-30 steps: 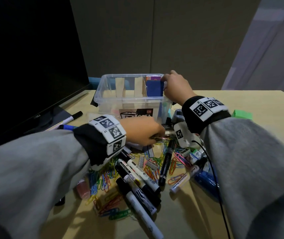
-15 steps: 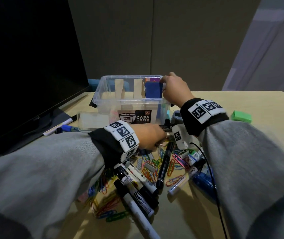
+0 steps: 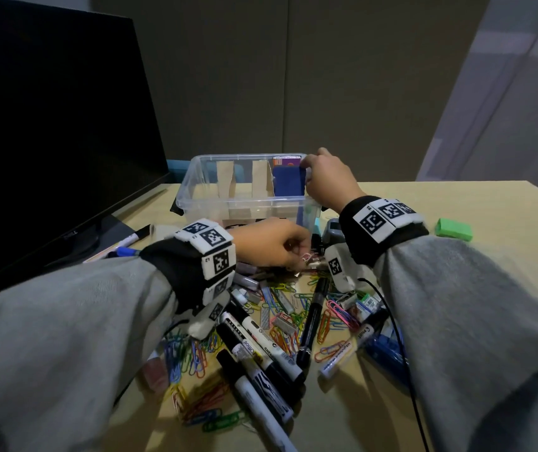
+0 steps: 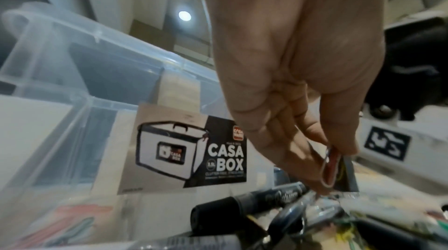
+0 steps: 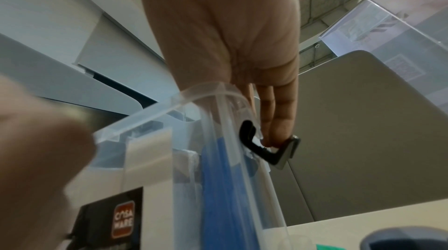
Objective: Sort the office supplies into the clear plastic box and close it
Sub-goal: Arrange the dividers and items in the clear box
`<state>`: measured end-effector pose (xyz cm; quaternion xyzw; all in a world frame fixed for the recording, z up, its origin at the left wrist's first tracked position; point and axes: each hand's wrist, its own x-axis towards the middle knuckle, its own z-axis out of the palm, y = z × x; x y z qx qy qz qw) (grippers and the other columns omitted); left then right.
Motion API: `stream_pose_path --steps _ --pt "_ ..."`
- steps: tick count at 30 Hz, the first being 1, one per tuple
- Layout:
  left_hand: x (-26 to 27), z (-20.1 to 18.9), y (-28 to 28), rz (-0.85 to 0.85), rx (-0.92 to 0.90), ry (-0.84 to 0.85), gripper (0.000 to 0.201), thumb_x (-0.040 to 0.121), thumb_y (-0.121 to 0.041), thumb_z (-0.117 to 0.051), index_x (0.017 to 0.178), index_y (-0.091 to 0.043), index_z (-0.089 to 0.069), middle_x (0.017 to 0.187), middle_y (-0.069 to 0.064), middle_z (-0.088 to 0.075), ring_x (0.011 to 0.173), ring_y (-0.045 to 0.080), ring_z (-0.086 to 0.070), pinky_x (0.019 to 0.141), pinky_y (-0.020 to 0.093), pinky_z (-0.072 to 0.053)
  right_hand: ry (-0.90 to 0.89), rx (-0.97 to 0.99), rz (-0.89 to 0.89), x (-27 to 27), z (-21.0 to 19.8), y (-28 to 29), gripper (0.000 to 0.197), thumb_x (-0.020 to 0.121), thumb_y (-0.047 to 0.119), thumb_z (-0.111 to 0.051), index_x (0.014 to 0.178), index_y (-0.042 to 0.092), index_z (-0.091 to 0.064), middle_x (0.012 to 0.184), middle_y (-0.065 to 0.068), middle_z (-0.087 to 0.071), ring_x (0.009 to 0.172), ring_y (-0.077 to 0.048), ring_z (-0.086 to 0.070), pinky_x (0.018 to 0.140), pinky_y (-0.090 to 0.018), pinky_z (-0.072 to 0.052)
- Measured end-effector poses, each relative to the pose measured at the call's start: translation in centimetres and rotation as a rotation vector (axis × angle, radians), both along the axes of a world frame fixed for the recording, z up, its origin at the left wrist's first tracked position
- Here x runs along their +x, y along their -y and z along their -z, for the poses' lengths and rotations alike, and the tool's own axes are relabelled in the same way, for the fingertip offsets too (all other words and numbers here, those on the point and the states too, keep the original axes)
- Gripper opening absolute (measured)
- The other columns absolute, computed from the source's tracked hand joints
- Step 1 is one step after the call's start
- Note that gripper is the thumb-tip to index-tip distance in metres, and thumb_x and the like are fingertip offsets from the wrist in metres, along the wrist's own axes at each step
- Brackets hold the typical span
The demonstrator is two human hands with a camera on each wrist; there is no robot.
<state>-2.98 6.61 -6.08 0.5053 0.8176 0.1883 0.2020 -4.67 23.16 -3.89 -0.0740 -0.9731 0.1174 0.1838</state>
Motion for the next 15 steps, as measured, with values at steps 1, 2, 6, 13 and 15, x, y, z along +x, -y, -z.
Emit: stream_pose_path --steps 1,2,6,13,15 --pt "-0.1 -0.2 0.1 -0.027 0.036 0.064 0.013 0.09 -0.017 -0.067 0.087 -0.021 -0.056 0.091 0.006 -0.069 0.081 0.018 -0.064 0.075 0.031 -0.053 -0.001 -0.004 -0.001 0.0 0.0 0.0 0.031 0.094 0.007 -0.052 0.124 0.011 -0.059 0.12 -0.009 -0.048 0.1 -0.031 -0.058 0.082 -0.036 -0.046" --pt "-0.1 -0.3 0.1 -0.048 0.076 0.142 0.01 0.091 -0.015 -0.066 0.089 -0.018 -0.057 0.093 0.012 -0.07 0.081 0.02 -0.067 0.077 0.032 -0.055 -0.003 -0.007 -0.001 0.0 0.1 0.0 0.031 0.094 0.007 -0.052 0.124 0.011 -0.059 0.12 -0.009 -0.049 0.1 -0.031 -0.058 0.082 -0.036 -0.046" --pt "0.0 -0.4 0.5 -0.122 0.228 0.469 0.007 0.093 -0.006 -0.061 0.091 -0.011 -0.057 0.085 0.016 -0.068 0.069 0.015 -0.066 0.072 0.028 -0.057 0.003 0.0 -0.001 0.1 0.0 0.0 0.031 0.094 0.007 -0.051 0.124 0.01 -0.059 0.12 -0.01 -0.049 0.101 -0.032 -0.059 0.083 -0.039 -0.047" --pt "0.0 -0.1 0.9 -0.156 0.238 0.459 0.004 0.091 -0.009 -0.064 0.091 -0.01 -0.06 0.079 0.006 -0.067 0.07 0.016 -0.061 0.065 0.023 -0.053 0.015 0.0 0.004 0.1 0.0 0.1 0.031 0.094 0.007 -0.05 0.123 0.01 -0.059 0.118 -0.01 -0.049 0.1 -0.033 -0.058 0.082 -0.041 -0.048" --pt "-0.1 0.1 1.1 -0.185 0.257 0.437 0.006 0.09 -0.009 -0.066 0.086 -0.011 -0.061 0.075 0.001 -0.066 0.069 0.014 -0.061 0.065 0.023 -0.053 0.018 -0.004 0.006 0.2 -0.1 0.2 0.031 0.093 0.007 -0.05 0.123 0.01 -0.059 0.118 -0.01 -0.049 0.1 -0.034 -0.059 0.083 -0.042 -0.049"
